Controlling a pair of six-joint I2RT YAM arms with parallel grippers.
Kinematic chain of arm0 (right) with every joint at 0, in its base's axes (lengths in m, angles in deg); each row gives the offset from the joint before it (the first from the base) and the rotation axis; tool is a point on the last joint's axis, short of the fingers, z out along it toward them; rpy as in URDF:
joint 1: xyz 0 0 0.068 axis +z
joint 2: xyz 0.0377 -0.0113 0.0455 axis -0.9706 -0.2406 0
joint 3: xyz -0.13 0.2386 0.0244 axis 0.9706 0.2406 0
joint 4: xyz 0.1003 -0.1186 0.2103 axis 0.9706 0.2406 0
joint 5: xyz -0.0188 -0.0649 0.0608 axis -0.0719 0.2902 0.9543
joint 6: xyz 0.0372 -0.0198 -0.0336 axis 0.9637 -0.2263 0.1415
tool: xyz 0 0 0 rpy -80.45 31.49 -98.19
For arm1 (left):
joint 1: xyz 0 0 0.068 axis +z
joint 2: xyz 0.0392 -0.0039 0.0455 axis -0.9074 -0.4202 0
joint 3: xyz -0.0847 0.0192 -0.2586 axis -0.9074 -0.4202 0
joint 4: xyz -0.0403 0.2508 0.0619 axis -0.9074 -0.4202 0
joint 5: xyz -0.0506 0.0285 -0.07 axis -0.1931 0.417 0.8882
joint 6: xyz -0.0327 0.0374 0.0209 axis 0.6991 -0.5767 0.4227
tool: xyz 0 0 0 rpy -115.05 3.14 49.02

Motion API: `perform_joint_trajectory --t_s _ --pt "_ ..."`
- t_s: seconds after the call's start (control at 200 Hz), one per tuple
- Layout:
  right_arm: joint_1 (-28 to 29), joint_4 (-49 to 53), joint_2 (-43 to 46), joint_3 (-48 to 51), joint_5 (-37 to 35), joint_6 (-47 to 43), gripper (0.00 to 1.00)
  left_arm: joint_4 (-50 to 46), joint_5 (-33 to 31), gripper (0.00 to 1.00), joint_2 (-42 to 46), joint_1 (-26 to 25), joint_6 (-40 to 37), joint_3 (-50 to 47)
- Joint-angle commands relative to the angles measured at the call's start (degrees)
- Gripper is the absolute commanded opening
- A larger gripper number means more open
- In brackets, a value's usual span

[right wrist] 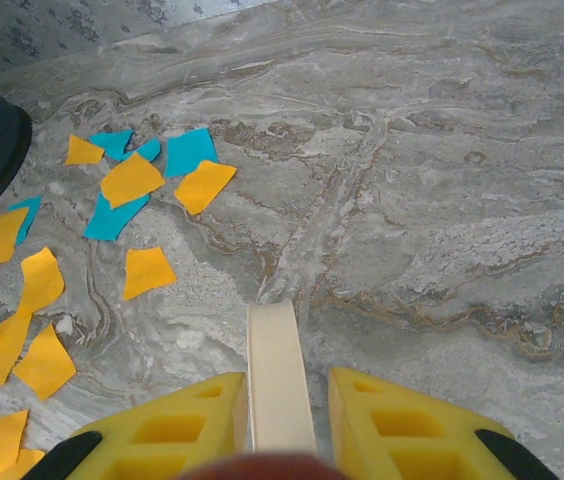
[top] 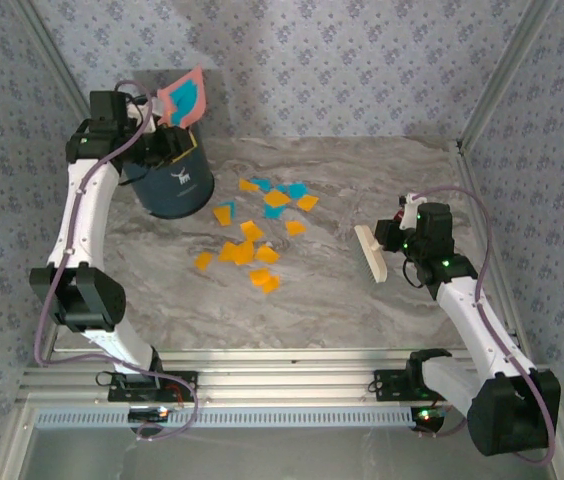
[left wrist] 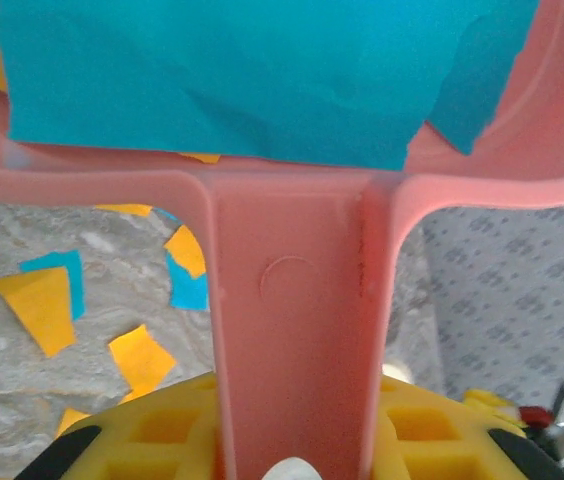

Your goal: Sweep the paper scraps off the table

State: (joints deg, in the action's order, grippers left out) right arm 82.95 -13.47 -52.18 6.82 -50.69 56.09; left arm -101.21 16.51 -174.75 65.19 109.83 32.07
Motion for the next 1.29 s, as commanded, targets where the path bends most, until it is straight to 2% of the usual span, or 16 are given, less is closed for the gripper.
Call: perform_joint_trajectory --t_s 0.0,0.17,0.47,0.61,0.79,1.289 --pt "-0.20 -0.41 -0.36 -2.16 0.96 1.25 0.00 6.59 6.77 0.00 0.36 1.89 6.82 -1.82" --pt "-0.11 -0.56 -0.84 -2.58 1.06 1.36 0.00 14.31 10.56 0.00 0.83 3.98 14.26 -5.64" --pt "0.14 -0.73 -2.12 -2.62 1.65 1.66 0.00 22.49 14.06 0.00 1.49 6.20 22.11 -10.43" --pt "0.25 -0.76 -2.31 -2.67 1.52 1.66 0.00 25.05 14.67 0.00 1.91 6.38 24.73 -11.88" --pt "0.40 -0.73 -2.38 -2.56 1.41 1.66 0.00 32.38 16.23 0.00 2.47 6.62 31.70 -15.10" --pt "0.77 -0.93 -2.80 -2.31 0.97 1.75 0.00 43.82 17.38 0.00 2.59 6.82 42.35 -19.20"
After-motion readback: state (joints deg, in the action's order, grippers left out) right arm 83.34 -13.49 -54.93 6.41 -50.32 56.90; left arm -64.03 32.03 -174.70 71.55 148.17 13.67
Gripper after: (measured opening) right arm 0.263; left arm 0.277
